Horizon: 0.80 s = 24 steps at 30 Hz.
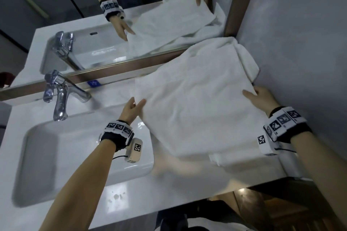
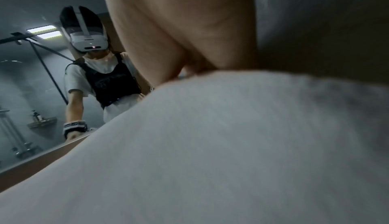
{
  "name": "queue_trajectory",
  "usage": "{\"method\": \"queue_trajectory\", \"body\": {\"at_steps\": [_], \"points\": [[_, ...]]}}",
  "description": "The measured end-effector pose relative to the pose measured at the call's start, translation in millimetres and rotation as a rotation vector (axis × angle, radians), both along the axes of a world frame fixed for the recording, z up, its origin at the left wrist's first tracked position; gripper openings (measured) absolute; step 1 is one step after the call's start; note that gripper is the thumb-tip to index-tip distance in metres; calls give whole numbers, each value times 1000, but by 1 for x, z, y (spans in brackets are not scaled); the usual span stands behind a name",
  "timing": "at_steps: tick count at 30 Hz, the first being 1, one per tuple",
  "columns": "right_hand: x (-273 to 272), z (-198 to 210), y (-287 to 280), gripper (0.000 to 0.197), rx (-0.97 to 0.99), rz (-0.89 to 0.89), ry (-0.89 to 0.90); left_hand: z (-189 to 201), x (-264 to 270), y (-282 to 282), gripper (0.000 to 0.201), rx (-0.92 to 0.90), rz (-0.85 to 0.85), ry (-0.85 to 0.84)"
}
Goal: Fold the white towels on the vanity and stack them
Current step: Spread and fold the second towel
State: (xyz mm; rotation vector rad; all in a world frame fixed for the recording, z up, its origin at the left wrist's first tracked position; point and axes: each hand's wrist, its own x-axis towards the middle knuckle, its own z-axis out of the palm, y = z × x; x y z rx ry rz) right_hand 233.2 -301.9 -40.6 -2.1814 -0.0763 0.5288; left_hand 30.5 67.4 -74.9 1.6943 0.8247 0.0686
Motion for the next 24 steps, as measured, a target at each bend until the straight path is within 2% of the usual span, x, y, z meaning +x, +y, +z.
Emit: {"method": "queue_trajectory", "body": {"at_steps": [2,4,9,12,15,17,21,24], "points": [[-3,3,-1,29,17,-14,-69,2,1,-1,39,128,36,57],[-7,3,-5,20,-6,-30,-92,1,0,-6,49,146,55,147],[-29,-3,-27,36,-58,-44,12,-1,-28,-32,31,-214,138,96],[-44,-8,-40,40,-55,-21,33,-6,-48,-52,12,-282,115,57],[-57,-10,-48,43,-115,16,15,-7,-57,-70,20,-238,91,10],[-63,-9,-51,41,-142,47,-41,-4,-58,-79,13,-140,96,-25],[-67,2,-51,34,-55,32,-140,16,-62,-88,20,-31,202,-171],[-70,10,-50,34,-12,-7,-185,33,-68,-92,19,29,170,-308]]}}
